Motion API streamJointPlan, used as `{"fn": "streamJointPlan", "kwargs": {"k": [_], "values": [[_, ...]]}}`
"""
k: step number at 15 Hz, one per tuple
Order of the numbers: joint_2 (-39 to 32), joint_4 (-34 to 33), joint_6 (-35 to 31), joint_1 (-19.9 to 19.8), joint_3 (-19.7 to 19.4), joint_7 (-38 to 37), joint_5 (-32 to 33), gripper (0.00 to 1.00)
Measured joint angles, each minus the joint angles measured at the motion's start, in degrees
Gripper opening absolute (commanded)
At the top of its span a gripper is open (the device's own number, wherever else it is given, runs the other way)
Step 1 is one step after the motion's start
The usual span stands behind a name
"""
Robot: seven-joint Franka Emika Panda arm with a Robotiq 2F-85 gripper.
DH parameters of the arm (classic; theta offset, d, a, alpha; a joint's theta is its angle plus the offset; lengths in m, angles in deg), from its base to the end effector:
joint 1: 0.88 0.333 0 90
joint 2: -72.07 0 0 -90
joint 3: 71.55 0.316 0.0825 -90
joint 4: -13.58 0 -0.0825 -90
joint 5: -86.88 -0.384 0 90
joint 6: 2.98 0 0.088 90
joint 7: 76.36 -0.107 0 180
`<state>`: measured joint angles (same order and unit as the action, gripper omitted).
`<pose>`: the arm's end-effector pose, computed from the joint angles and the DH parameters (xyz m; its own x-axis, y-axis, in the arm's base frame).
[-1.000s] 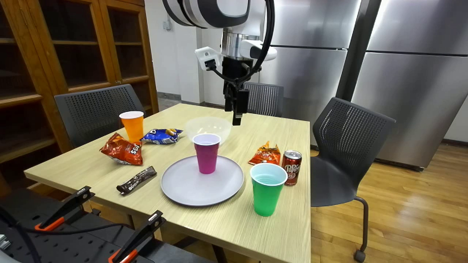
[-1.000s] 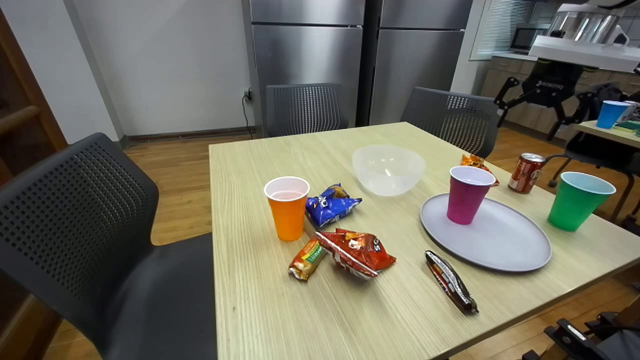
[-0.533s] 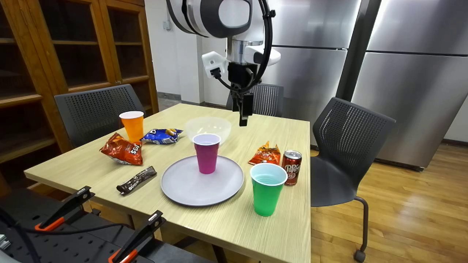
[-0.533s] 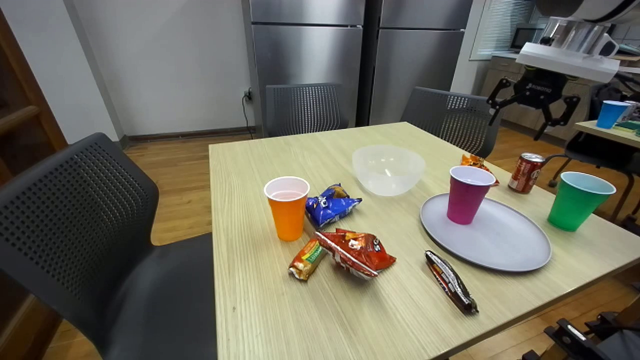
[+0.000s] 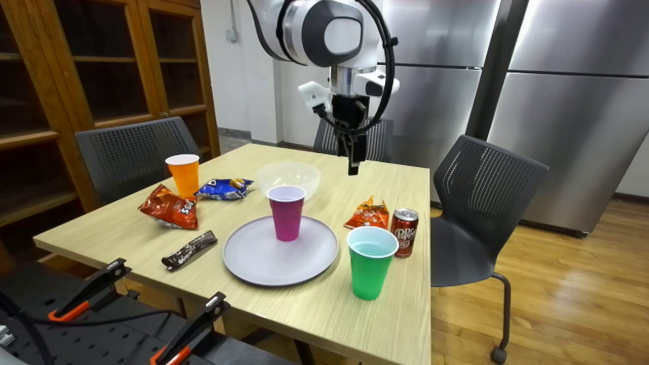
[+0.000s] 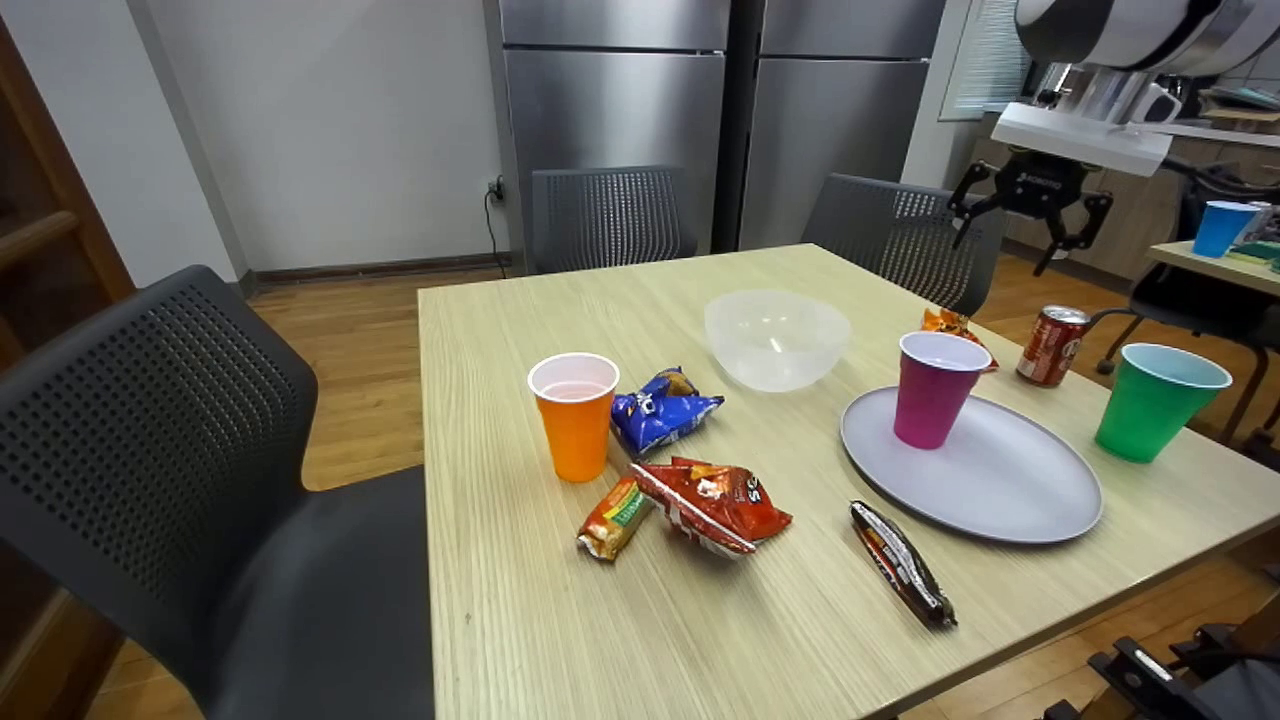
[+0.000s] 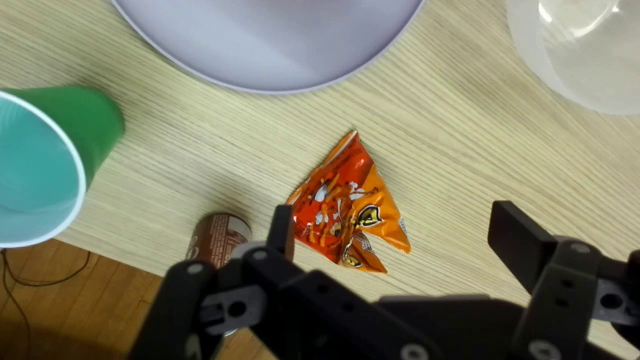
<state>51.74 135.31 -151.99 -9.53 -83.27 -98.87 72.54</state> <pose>0.5508 -0.2078 0.2571 0.5853 -0.8065 0.0838 -0.7965 -0.5912 -0.1266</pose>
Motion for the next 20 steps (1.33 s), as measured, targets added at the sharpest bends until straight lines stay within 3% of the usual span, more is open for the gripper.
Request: {"fn": "streamJointPlan", "kwargs": {"k": [9,20], "values": [[-13.8,-15.2,1.9,-0.5,-0.9,-3.8,0.0,1.00],[-25.9,-29.1,9.7,-0.9,-3.5,-8.4,0.0,1.00]]}}
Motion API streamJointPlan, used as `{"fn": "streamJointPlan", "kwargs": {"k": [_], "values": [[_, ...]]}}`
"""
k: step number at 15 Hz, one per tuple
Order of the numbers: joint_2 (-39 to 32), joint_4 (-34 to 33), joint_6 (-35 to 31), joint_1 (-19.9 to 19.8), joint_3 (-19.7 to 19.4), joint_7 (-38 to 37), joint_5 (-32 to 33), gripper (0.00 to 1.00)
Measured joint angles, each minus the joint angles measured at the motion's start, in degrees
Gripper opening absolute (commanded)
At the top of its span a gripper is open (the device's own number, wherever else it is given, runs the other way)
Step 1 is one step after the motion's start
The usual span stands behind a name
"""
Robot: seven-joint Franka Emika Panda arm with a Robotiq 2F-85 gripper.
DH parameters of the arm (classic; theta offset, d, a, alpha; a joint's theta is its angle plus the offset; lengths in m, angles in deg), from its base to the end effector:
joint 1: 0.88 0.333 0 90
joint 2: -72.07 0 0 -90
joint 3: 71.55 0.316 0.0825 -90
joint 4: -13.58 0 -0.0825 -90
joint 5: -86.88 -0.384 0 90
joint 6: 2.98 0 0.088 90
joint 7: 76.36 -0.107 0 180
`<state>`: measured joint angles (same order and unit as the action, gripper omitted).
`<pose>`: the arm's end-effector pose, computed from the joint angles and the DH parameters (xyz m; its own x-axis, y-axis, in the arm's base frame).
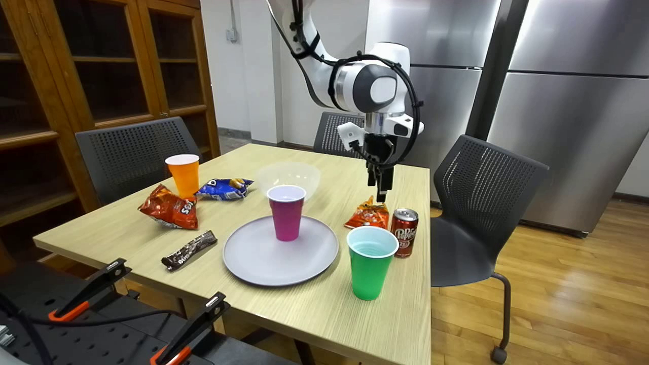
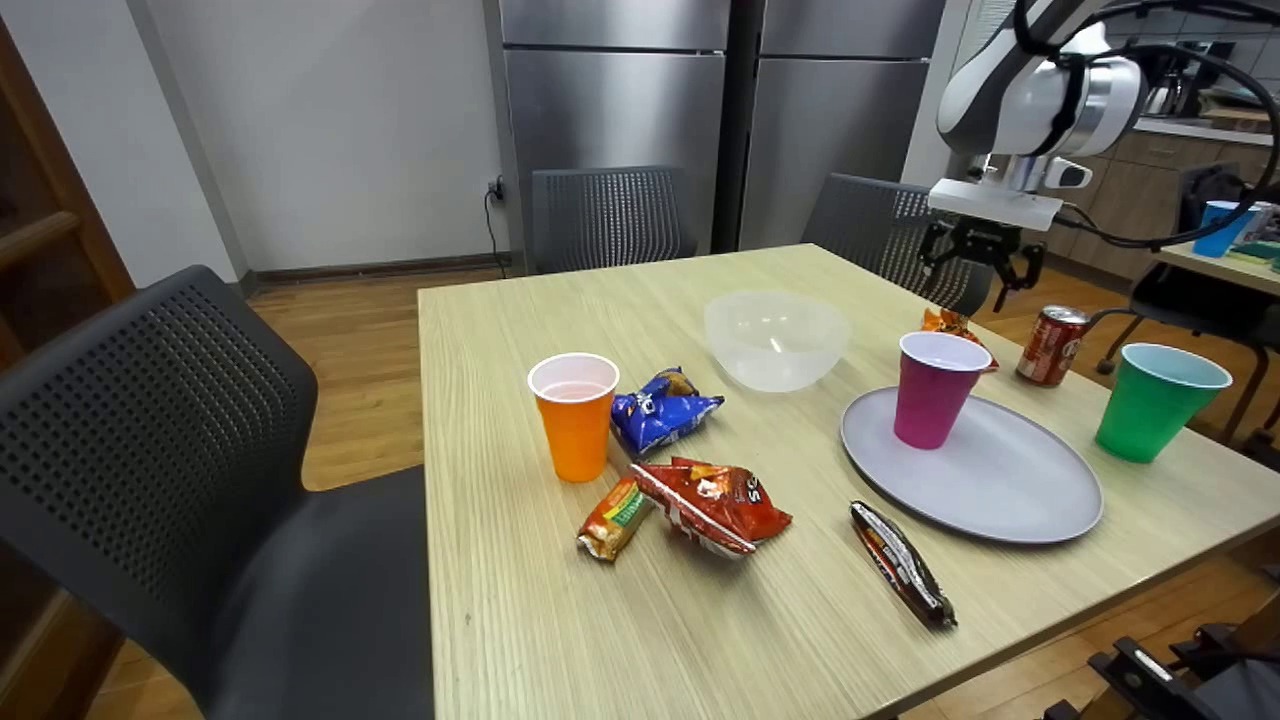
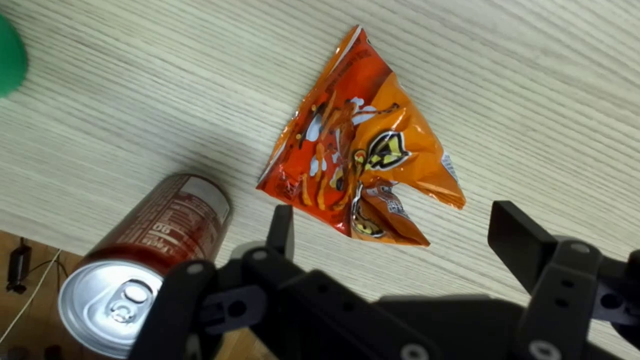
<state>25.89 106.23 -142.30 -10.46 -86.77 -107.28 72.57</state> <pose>0.6385 -0.2689 0.1666 0.4734 -0.8794 0.0499 -0.8804 -0.4743 -0.0060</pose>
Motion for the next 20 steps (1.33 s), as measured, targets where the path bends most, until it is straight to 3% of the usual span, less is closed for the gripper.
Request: {"fn": "streamJointPlan", "kwargs": {"k": [6,19,20], "values": [[-3.2,-3.6,3.1,-0.5,-0.8,-0.8,0.1,1.00],[-5.4,-5.0,5.7,-1.1,-1.6,-2.2,0.1,1.00],[-5.6,-5.1,5.7,-1.1,-1.6,-2.3,0.1,0.75]]}}
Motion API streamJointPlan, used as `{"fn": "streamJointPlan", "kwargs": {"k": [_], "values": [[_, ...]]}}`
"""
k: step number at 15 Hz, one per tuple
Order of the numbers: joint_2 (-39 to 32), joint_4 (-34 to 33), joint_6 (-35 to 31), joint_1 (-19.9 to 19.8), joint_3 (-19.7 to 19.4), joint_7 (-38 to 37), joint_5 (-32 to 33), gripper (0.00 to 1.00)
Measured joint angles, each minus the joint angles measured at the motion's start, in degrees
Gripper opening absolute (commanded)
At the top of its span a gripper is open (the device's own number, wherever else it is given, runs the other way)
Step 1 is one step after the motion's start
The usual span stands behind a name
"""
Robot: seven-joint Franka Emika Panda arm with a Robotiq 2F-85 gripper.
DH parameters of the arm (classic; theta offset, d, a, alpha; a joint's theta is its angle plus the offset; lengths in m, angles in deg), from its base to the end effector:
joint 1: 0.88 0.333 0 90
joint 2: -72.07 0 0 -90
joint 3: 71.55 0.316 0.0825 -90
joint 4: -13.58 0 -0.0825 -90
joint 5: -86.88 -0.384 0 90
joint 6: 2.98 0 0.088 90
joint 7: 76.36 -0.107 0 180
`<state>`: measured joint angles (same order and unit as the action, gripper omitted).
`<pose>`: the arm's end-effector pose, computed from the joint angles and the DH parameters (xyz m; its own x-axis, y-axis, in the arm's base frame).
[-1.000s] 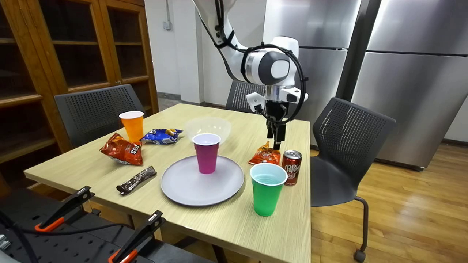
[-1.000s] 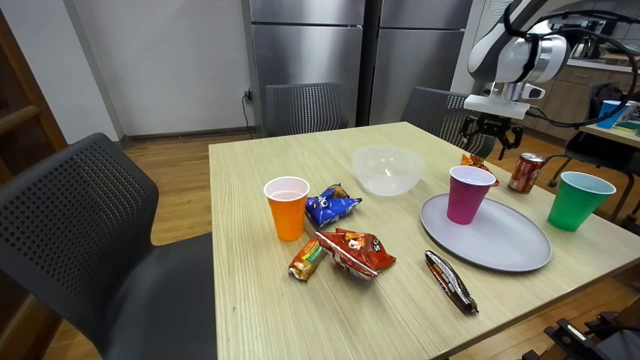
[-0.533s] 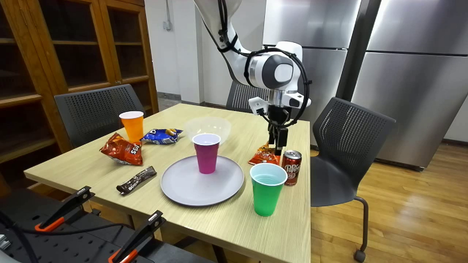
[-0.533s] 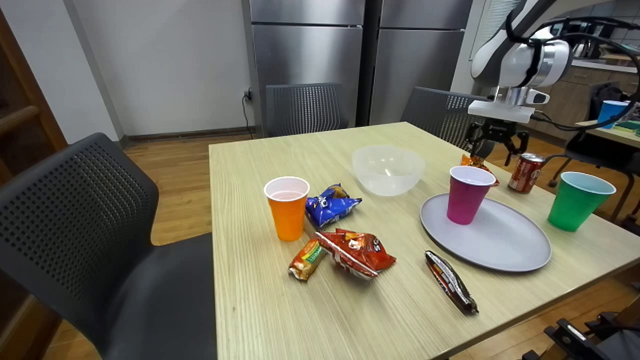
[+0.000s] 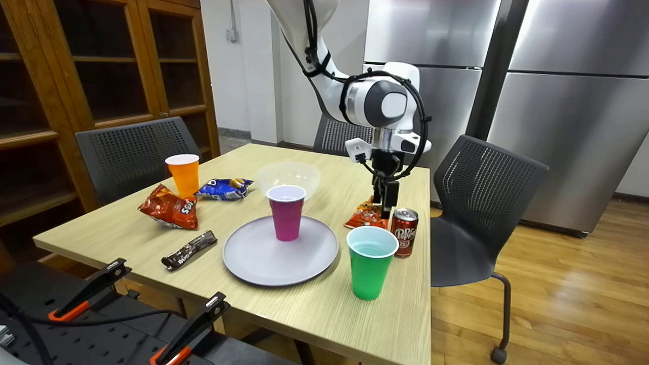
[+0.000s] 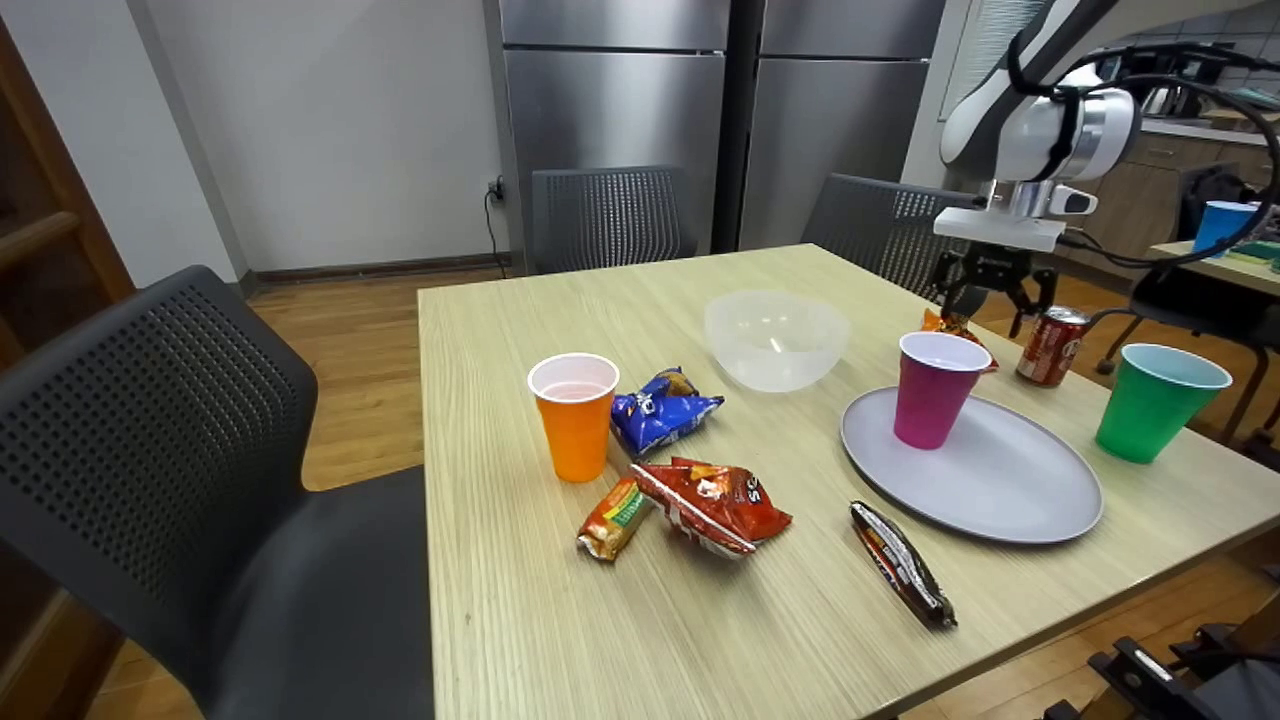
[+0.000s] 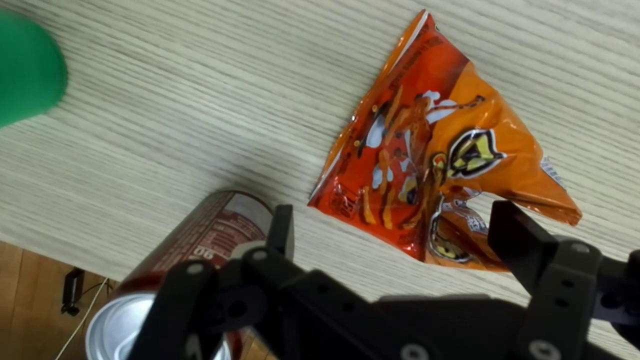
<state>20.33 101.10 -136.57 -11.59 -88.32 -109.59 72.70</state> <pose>0.6314 -0.2918 0.1311 0.4205 -0.9073 -0.0097 -0.9042 -0.4199 0.0783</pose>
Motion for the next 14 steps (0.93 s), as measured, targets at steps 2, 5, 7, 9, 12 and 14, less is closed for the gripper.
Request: {"fn": "streamJointPlan", "kwargs": {"k": [2,5,7,9,12,14], "values": [[-0.4,-0.4,0.2,0.0,0.0,-0.2,0.0,0.66],[-1.0,-1.3,0.8,0.0,0.0,-0.4,0.0,0.41],[-1.2,-1.7,1.2,0.0,0.0,-0.4,0.0,0.25],[-1.3,-2.2,1.5,0.0,0.0,-0.5,0.0,0.10],[-1.4,-2.5,1.8,0.0,0.0,-0.5,0.0,0.00],[-1.5,-2.8,1.8,0.0,0.0,-0.5,0.0,0.00]]}}
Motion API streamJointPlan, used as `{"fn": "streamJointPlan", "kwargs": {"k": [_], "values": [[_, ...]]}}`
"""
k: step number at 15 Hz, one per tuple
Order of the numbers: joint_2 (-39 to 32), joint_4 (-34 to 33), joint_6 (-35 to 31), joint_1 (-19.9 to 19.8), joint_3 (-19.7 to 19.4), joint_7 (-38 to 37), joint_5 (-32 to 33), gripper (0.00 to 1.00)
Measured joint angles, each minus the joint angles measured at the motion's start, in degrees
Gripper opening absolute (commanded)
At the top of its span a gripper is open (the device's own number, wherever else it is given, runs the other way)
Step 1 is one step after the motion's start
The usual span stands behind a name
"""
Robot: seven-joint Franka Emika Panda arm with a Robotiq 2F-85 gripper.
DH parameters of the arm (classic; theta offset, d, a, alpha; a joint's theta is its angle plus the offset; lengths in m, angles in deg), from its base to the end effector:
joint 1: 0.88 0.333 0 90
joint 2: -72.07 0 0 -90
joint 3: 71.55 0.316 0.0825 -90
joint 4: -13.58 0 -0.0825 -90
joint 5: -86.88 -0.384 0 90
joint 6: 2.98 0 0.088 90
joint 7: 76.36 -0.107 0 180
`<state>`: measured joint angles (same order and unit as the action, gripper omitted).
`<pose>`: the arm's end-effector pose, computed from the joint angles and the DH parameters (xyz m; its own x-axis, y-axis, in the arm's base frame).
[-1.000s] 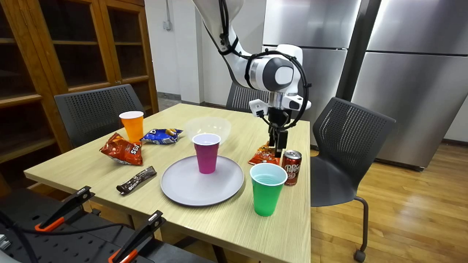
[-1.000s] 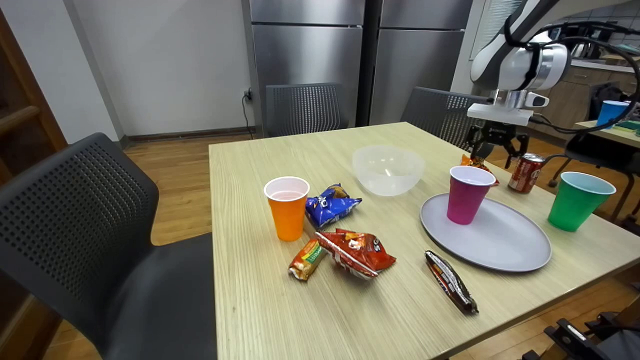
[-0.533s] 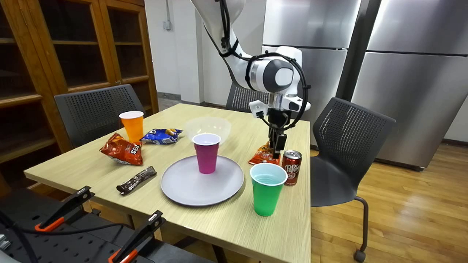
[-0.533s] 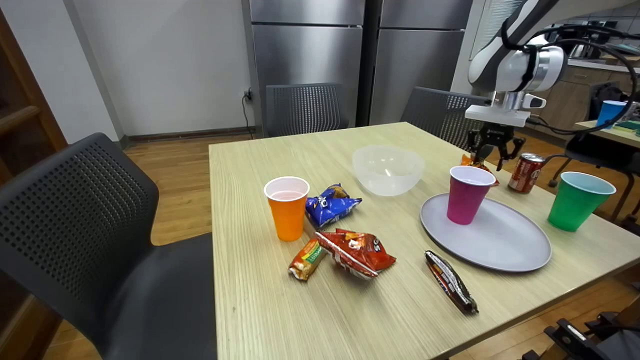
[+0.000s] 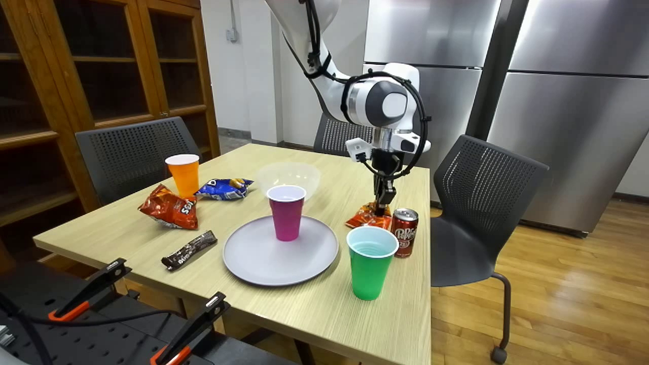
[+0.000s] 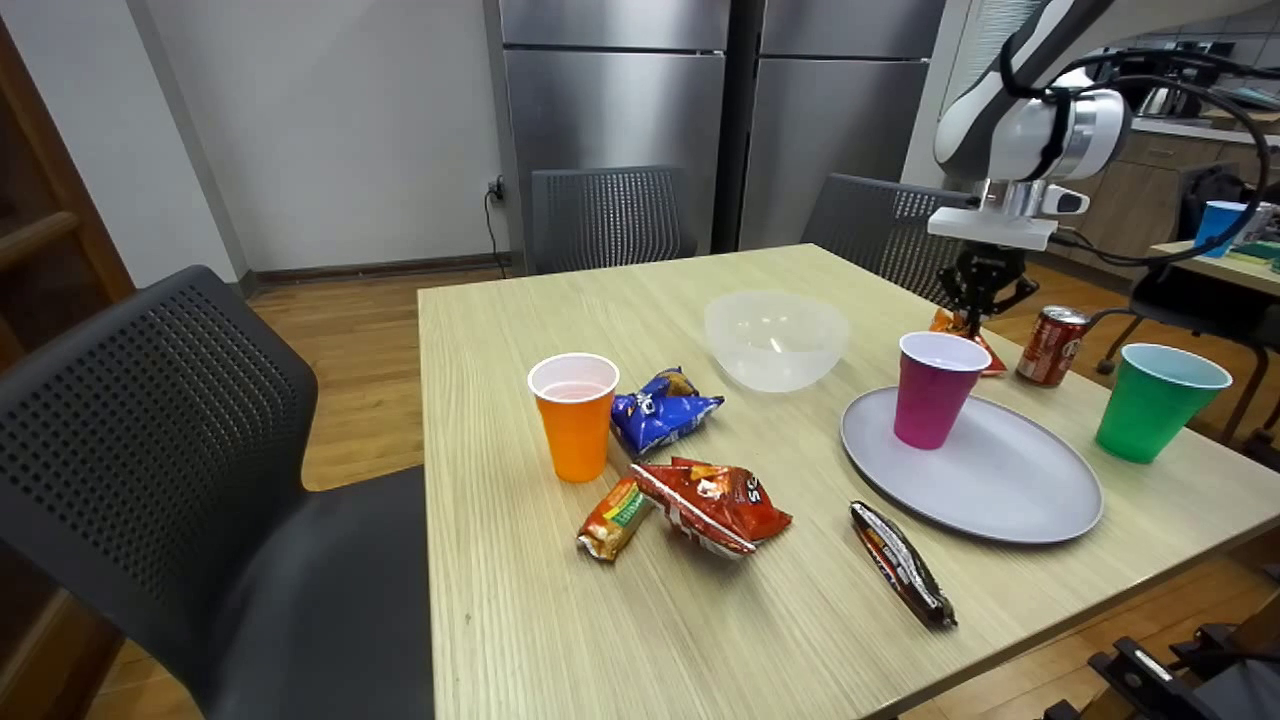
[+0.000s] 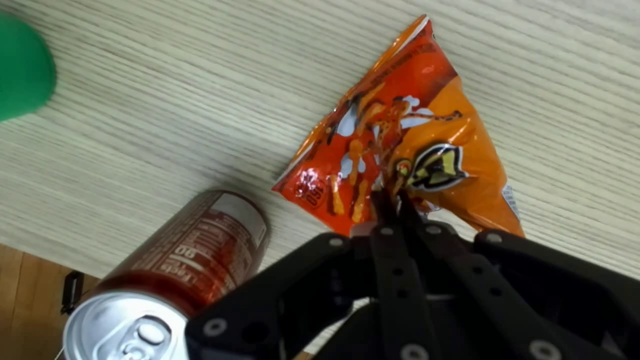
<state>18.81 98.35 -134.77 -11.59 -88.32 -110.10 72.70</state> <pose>0.6399 -0.2909 0.1292 0.4205 -0.9071 -0.0170 -0.9034 -0.4204 0.0848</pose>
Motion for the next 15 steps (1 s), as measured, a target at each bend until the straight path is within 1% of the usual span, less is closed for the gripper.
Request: {"fn": "streamJointPlan", "kwargs": {"k": [9,15], "values": [[0.1,-1.8,0.0,0.0,0.2,0.0,0.0,0.00],[2.3,-2.5,-0.2,0.1,1.4,0.1,0.0,0.00]]}}
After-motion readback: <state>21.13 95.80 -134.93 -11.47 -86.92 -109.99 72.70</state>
